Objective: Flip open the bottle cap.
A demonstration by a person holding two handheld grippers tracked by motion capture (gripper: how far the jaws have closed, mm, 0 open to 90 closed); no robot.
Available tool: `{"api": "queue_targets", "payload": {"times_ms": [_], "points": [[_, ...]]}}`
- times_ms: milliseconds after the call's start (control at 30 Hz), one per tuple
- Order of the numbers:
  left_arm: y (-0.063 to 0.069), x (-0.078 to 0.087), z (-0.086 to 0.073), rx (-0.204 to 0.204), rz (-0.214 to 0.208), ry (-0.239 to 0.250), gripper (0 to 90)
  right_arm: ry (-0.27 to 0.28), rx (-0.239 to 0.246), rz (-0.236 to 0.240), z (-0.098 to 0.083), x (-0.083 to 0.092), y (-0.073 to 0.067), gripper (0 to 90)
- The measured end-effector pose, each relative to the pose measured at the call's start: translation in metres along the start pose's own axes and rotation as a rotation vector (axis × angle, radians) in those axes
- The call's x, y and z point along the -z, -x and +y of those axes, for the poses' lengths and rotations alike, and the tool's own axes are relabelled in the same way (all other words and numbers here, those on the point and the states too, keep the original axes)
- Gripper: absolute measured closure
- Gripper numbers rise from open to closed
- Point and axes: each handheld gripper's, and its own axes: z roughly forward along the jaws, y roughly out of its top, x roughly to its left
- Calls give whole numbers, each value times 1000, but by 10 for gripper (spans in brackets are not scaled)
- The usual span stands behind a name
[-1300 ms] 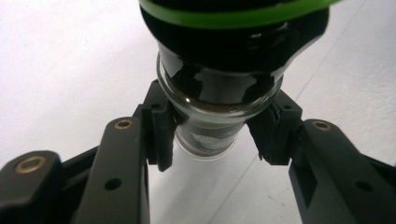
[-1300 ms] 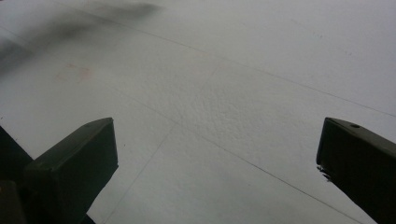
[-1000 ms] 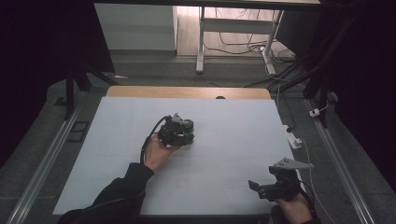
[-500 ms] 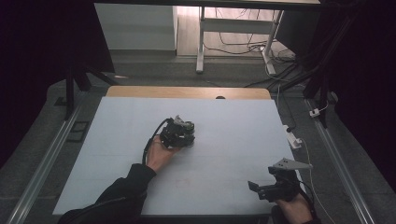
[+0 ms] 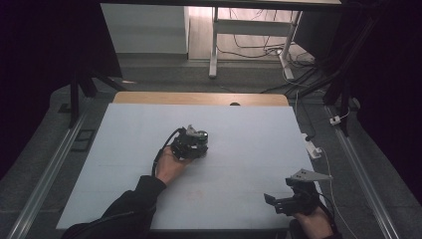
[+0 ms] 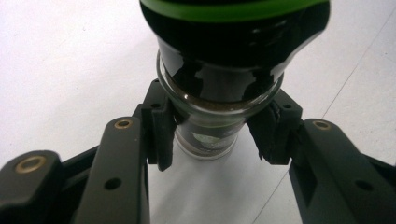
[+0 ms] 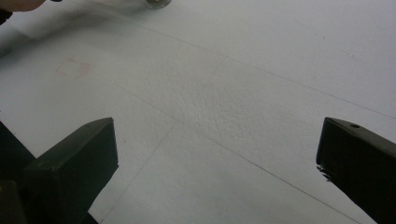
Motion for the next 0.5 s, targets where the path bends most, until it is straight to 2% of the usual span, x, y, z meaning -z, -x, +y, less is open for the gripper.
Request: {"api": "queue_targets", "payload": {"times_ms": [167, 500], "points": [[0, 0, -1, -2, -3, 8, 534, 6, -6, -6, 0, 0, 0, 0], [-1, 0, -2, -16, -7, 6, 535, 21, 27, 5, 3, 1, -5, 0]]}}
